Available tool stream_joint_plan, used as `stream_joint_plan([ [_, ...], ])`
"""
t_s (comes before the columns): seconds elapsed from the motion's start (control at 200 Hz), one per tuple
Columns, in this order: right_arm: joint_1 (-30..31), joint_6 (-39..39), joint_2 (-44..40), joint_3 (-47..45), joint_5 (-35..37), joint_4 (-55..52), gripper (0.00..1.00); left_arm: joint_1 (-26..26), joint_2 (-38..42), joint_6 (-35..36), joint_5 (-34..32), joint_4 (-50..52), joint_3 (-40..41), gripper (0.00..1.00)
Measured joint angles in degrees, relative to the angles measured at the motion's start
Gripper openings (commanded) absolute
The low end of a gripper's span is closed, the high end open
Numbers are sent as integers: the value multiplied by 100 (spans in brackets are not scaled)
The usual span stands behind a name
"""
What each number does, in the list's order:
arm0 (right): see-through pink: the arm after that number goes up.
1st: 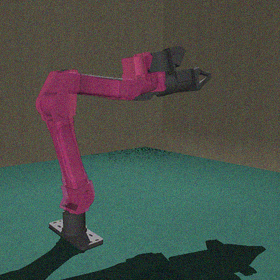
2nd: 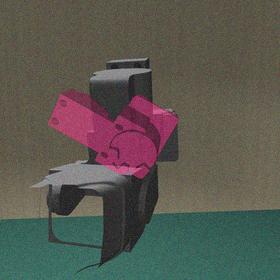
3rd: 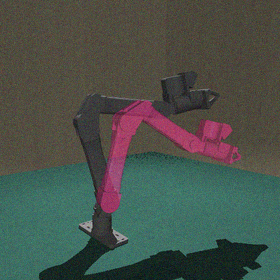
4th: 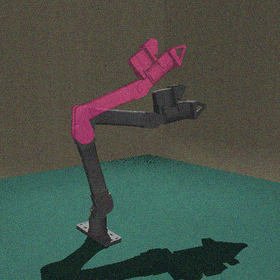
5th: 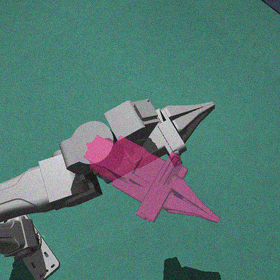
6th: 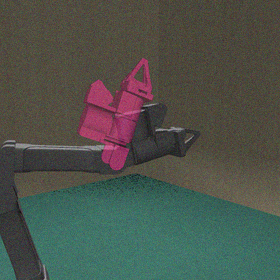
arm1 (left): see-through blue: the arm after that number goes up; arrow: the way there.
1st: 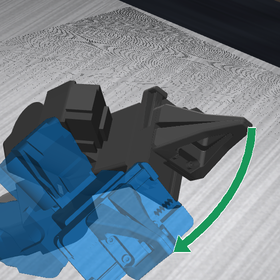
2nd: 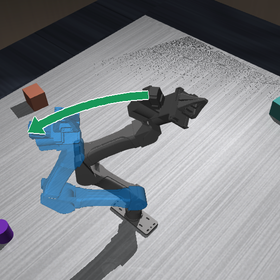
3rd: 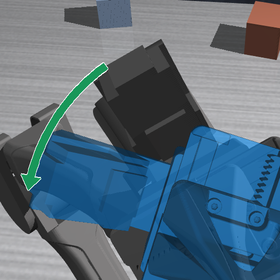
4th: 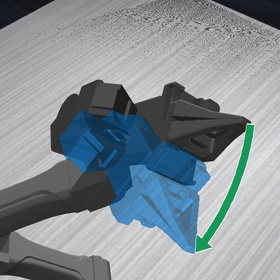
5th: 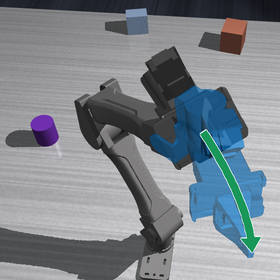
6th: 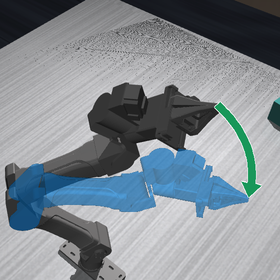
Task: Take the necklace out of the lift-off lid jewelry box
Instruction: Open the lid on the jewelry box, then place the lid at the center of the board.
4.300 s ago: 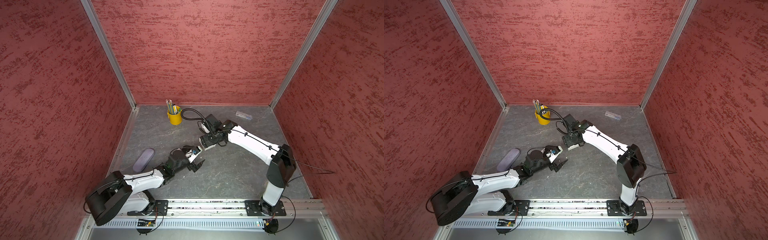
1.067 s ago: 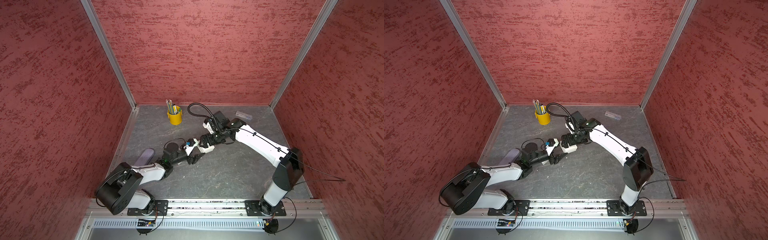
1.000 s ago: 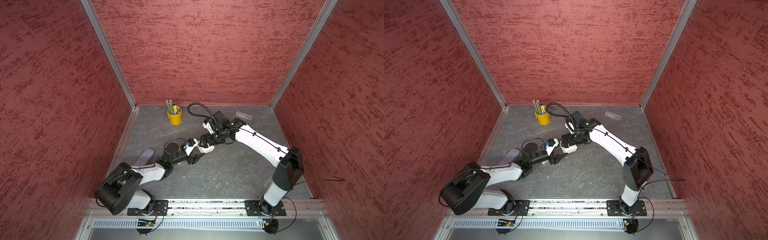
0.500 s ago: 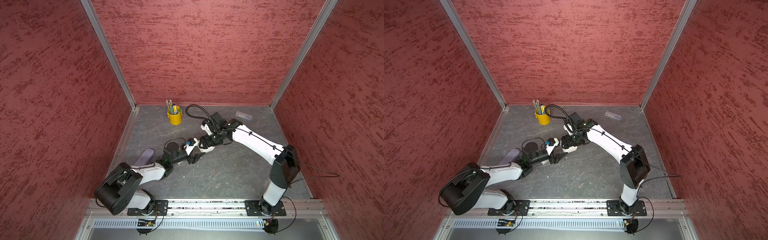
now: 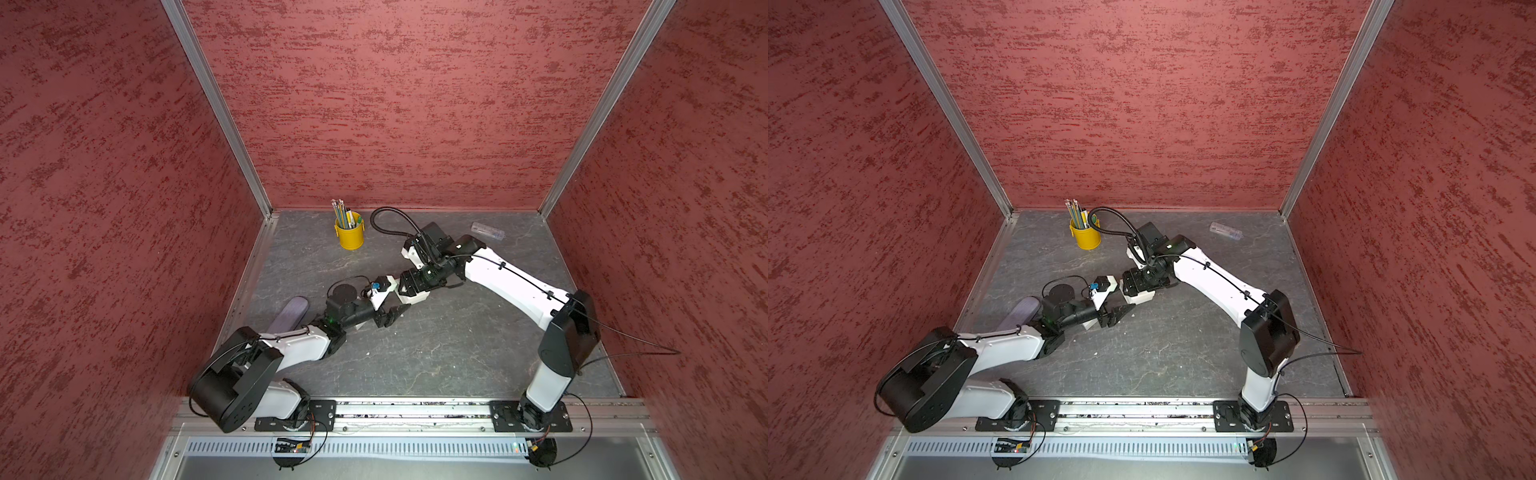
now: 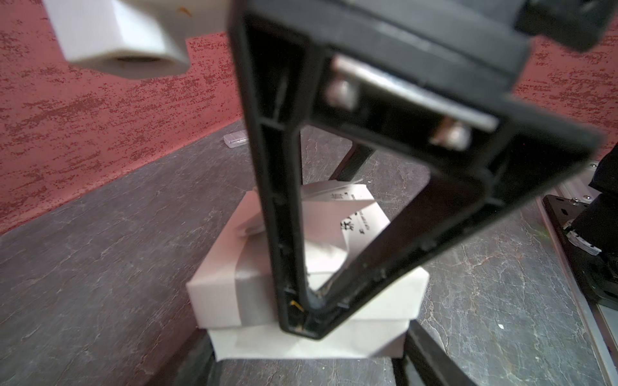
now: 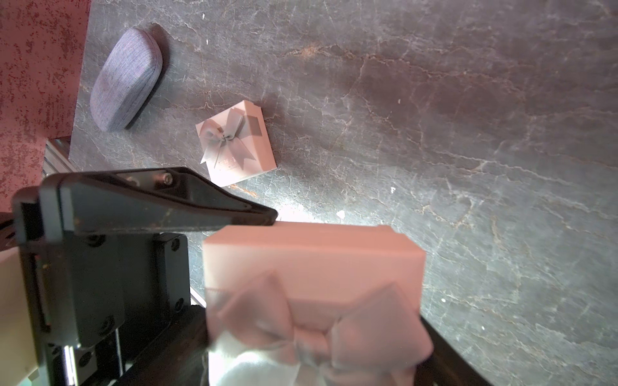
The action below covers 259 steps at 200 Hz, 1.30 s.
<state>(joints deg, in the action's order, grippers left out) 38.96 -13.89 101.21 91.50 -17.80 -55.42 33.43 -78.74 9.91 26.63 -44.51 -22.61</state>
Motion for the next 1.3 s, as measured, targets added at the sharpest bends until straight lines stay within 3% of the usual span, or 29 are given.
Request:
stream_joint_plan([
  [0.441, -197, 81, -33, 33, -7, -39, 78, 0, 0, 0, -35, 212, 11, 64],
  [0.832, -1388, 269, -240, 155, 612, -153, 82, 0, 188, 20, -118, 422, 57, 64],
  [1.077, -2122, 334, -214, -931, 1200, 667, 83, 2, 188, 20, -129, 450, 101, 64],
  [1.298, -2732, 229, 374, -1792, 1287, 1799, 83, 11, 188, 20, -149, 474, 125, 64],
])
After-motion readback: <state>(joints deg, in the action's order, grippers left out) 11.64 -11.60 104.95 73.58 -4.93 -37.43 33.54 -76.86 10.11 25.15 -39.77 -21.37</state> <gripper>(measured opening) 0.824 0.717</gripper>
